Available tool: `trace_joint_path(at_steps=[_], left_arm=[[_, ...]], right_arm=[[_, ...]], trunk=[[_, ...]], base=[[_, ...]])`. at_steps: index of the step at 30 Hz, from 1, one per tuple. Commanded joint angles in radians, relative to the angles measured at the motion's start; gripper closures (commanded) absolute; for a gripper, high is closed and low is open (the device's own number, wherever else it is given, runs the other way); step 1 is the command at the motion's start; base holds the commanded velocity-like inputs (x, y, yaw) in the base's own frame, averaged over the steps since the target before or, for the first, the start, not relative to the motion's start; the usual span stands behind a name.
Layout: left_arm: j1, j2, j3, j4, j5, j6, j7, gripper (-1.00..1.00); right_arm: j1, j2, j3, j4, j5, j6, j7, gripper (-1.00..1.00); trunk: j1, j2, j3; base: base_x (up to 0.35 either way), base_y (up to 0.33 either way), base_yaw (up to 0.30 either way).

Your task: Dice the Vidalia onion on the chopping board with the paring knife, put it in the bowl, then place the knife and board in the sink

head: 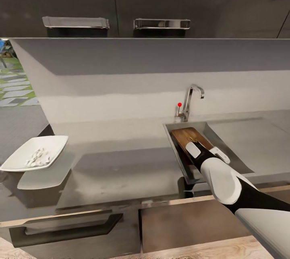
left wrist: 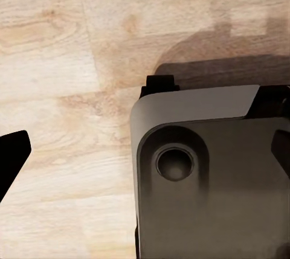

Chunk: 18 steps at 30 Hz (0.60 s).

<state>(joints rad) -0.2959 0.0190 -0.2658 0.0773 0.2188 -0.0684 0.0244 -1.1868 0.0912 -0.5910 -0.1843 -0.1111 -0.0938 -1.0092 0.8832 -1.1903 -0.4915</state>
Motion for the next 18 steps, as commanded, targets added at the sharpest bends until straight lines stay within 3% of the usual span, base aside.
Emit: trace_joint_path(at_steps=[1, 6, 18], left_arm=[[-0.002, -0.001, -0.008, 0.004, 0.008, -0.007, 0.000, -1.00], [-0.001, -0.001, -0.008, 0.004, 0.008, -0.007, 0.000, -1.00], [-0.001, -0.001, -0.008, 0.004, 0.008, -0.007, 0.000, -1.00]], right_arm=[[-0.001, -0.002, 0.007, -0.001, -0.012, -0.009, 0.000, 1.00], [0.001, -0.023, 0.007, 0.000, -0.012, -0.009, 0.001, 1.00], [0.003, -0.043, 0.005, 0.000, -0.012, -0.010, 0.004, 1.00]], trunk=[[0.000, -0.001, -0.003], [0.000, -0.001, -0.011], [0.000, -0.001, -0.030]], base=[[0.000, 0.000, 0.073], [0.000, 0.000, 0.073], [0.000, 0.000, 0.072]])
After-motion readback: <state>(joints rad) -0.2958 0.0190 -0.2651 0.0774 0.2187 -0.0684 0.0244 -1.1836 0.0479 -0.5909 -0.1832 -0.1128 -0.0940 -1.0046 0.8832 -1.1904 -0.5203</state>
